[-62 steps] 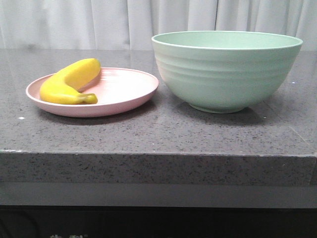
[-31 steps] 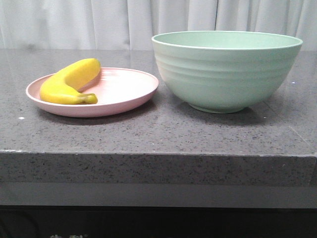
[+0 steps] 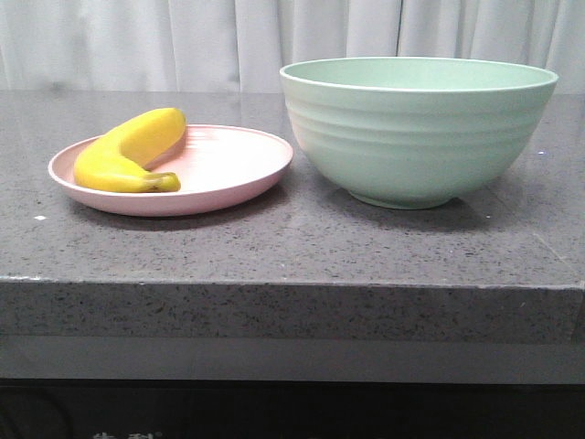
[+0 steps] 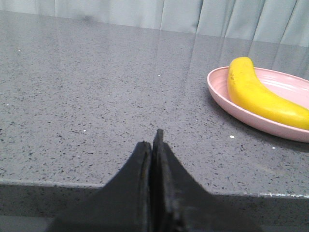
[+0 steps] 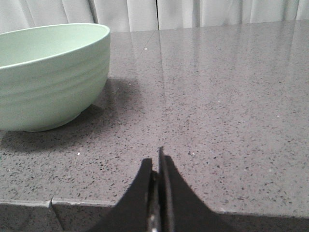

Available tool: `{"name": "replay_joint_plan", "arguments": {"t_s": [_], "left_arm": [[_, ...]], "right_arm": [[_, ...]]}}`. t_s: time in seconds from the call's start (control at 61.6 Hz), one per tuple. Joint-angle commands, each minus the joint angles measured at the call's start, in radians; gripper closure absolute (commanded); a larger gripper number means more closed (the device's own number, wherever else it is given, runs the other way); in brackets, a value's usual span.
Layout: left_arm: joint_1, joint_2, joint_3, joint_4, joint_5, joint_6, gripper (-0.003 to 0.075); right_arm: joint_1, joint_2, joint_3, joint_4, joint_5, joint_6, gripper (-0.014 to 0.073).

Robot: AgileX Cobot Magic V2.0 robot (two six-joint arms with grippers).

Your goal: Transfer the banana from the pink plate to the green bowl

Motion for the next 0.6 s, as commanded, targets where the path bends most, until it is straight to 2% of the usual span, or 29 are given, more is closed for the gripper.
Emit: {"name": "replay_joint_plan", "arguments": {"t_s": [0.0,0.373,0.503,0.584], "left_arm": [[0.002,-0.021,0.004,-0.007,-0.094,-0.002,0.0738],[0.002,-0.021,-0.018,-0.011,-0.161,-0.033,0.0738],[0.002,0.003,-0.14,-0.071,-0.12,-0.042,0.0738],[0.002,0.072,-0.245,-0.075,-0.04,-0.042,0.0738]], "right_arm": [[-0.006,-0.019,-0.005,0.001,-0.084,0.0,0.0654],[-0.006,-0.019,-0.012,0.0,-0.126,0.0,0.0654],[-0.006,-0.015,-0.1,0.0,-0.063,0.0,0.0652],[-0.006,0.014,-0.215,0.0,0.035,0.0,0.0652]]}}
